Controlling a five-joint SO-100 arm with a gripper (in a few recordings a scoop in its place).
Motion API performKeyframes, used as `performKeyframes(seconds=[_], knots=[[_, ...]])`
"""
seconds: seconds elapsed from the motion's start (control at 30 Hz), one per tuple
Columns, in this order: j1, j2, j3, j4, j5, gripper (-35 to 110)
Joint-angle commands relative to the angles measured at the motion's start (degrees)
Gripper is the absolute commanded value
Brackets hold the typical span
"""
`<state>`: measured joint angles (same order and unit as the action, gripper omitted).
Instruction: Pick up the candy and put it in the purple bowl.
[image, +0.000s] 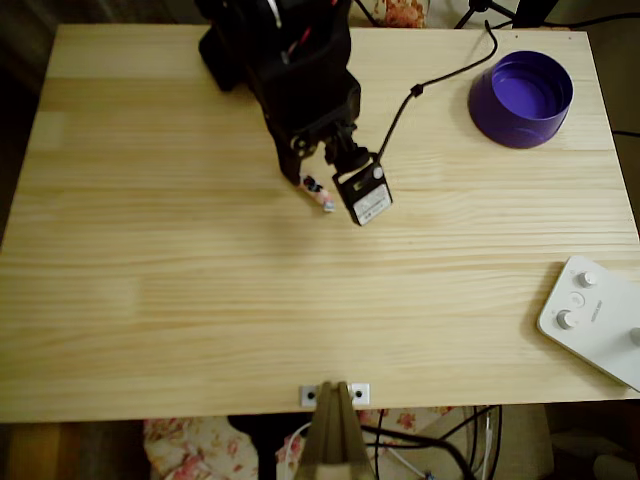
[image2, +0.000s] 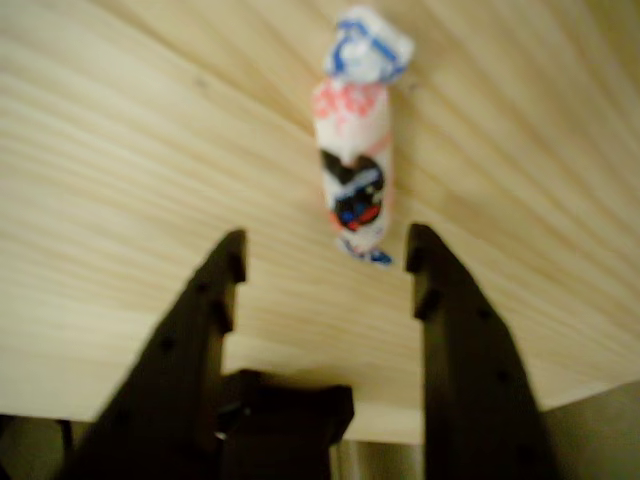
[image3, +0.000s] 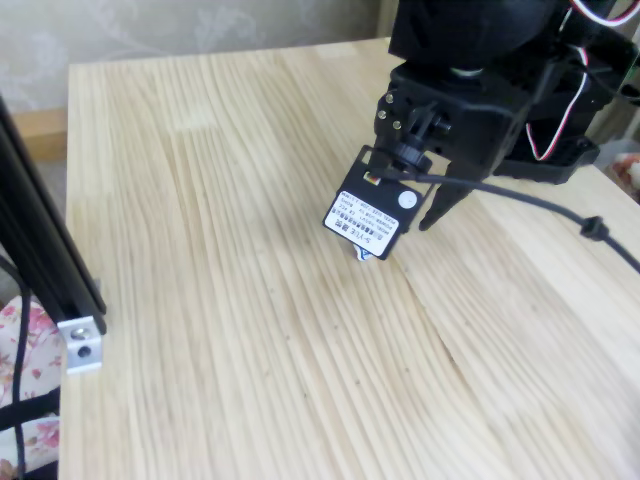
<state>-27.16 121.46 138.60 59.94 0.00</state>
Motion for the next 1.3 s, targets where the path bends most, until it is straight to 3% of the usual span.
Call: performKeyframes(seconds=[0.0,0.8,1.27], knots=[[-0.26,1.14,1.05,-2.02,-0.62,22],[2.9,-6.94,-0.7,-10.37,-1.49,24],[5.36,-7.73,-0.88,-10.72,-3.08,7]])
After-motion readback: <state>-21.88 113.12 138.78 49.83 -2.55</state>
